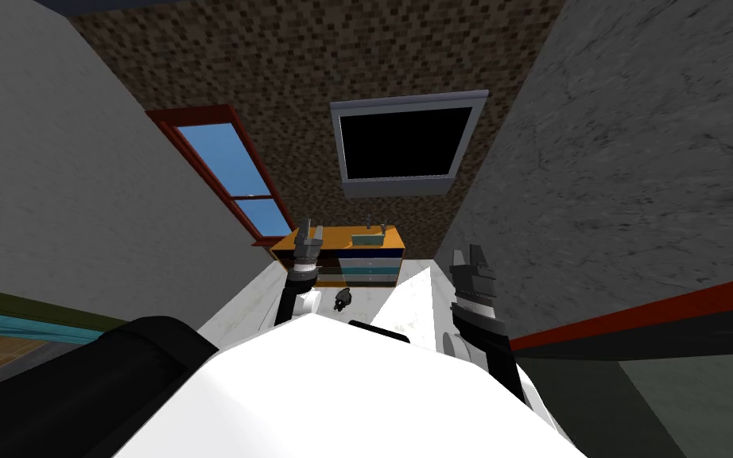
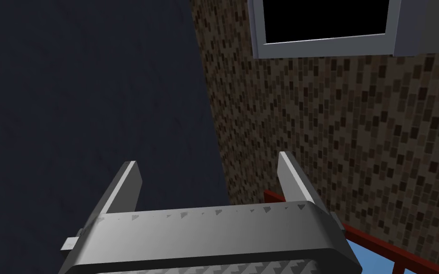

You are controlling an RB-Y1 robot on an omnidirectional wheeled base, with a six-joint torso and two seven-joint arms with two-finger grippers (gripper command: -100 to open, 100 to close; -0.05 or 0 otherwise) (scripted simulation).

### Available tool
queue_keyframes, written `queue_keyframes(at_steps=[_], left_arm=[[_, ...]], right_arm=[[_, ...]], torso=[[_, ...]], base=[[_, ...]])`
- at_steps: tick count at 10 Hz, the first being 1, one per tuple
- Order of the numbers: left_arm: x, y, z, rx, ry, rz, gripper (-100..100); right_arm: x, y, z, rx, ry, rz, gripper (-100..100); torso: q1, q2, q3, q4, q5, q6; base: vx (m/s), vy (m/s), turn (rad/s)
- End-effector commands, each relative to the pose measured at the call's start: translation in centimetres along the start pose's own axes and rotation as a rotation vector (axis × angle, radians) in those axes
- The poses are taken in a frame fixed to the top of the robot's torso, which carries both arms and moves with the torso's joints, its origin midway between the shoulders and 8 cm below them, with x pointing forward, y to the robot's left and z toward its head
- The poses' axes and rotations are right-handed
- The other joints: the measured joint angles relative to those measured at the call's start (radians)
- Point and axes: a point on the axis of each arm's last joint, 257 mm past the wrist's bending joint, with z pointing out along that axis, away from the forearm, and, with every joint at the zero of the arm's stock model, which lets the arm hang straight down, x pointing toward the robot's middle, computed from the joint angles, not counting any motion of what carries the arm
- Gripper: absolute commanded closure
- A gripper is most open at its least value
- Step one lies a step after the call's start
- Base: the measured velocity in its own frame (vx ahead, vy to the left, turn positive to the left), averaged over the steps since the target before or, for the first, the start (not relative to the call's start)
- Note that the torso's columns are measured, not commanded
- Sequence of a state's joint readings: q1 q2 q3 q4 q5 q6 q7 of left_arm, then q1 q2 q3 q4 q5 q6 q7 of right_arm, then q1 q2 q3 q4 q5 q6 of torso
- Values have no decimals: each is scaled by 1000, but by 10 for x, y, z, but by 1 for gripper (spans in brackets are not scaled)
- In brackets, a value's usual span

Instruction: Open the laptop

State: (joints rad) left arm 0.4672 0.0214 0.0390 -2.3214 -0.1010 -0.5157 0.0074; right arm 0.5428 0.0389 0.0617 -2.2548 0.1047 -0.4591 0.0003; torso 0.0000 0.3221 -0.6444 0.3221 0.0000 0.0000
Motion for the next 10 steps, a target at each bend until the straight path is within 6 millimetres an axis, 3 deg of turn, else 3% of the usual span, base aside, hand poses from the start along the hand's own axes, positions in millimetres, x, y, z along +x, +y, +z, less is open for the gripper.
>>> queue_keyframes(at_steps=[1,4,5,7,10], left_arm=[[0,0,0,0,0,0,0],[0,0,0,0,0,0,0],[4,4,0,-10,31,11,-100],[10,13,-2,-34,67,25,-100],[18,49,-9,-132,111,51,-100]], right_arm=[[0,0,0,0,0,0,0],[0,0,0,0,0,0,0],[0,0,0,0,0,0,0],[0,0,0,1,0,0,0],[0,0,0,1,0,0,0]], torso=[[0,74,-147,74,0,0],[0,296,-590,295,0,0],[0,369,-738,369,0,0],[1,411,-827,411,0,0],[1,414,-833,415,0,0]], base=[[0,0,0],[0,0,0],[24,3,-17],[47,12,-27],[100,26,-55]])
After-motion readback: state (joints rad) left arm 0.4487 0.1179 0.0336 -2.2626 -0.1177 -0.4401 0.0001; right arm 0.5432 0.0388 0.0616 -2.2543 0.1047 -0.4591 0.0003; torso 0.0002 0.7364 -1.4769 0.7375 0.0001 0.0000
